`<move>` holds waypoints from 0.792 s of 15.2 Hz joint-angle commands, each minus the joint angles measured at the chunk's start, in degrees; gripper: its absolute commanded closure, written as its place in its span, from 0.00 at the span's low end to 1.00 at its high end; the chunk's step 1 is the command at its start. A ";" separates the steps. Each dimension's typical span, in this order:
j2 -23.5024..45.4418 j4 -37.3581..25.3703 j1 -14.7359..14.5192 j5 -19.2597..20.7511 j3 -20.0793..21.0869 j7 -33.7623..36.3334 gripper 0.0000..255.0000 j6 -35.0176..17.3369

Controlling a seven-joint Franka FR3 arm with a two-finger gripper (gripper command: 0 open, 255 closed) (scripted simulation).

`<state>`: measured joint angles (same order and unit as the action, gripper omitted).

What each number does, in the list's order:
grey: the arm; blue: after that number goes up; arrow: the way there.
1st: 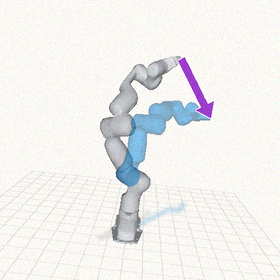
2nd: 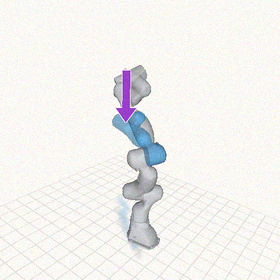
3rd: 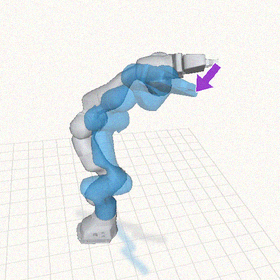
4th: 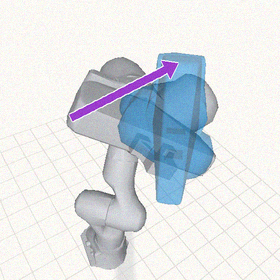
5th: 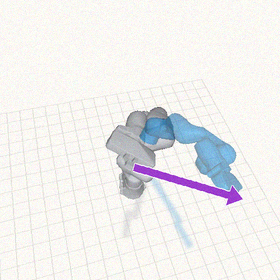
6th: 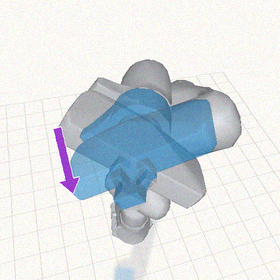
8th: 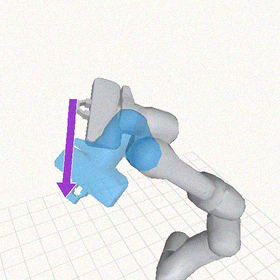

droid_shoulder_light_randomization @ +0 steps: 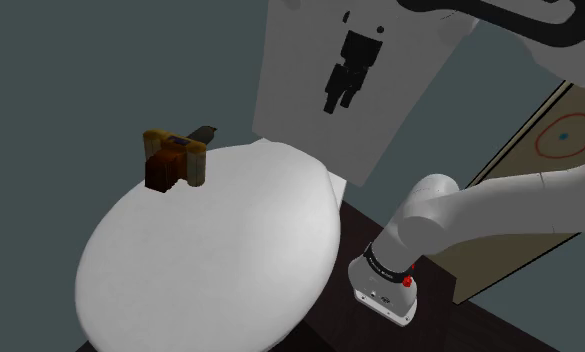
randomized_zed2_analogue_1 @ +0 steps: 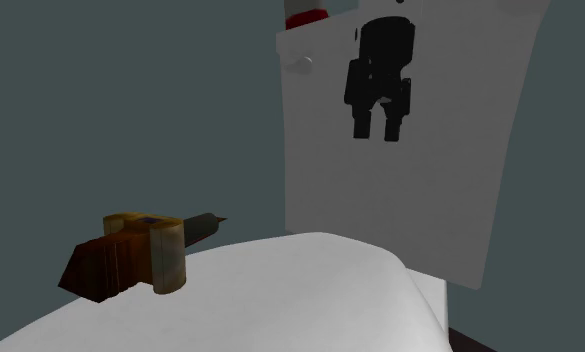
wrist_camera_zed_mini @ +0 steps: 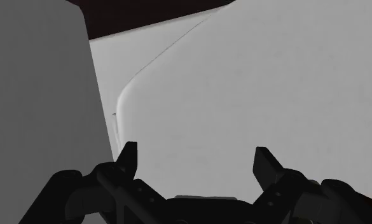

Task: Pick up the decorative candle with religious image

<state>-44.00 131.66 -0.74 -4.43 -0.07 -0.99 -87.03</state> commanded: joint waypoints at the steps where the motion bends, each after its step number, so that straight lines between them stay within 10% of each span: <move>1: 0.00 0.00 0.00 0.00 0.00 0.00 0.00 0.00; 12: 16.18 -4.96 -4.08 -4.18 10.07 7.53 0.00 -11.46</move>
<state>-29.38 127.30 -4.47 -8.38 9.06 5.78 -97.44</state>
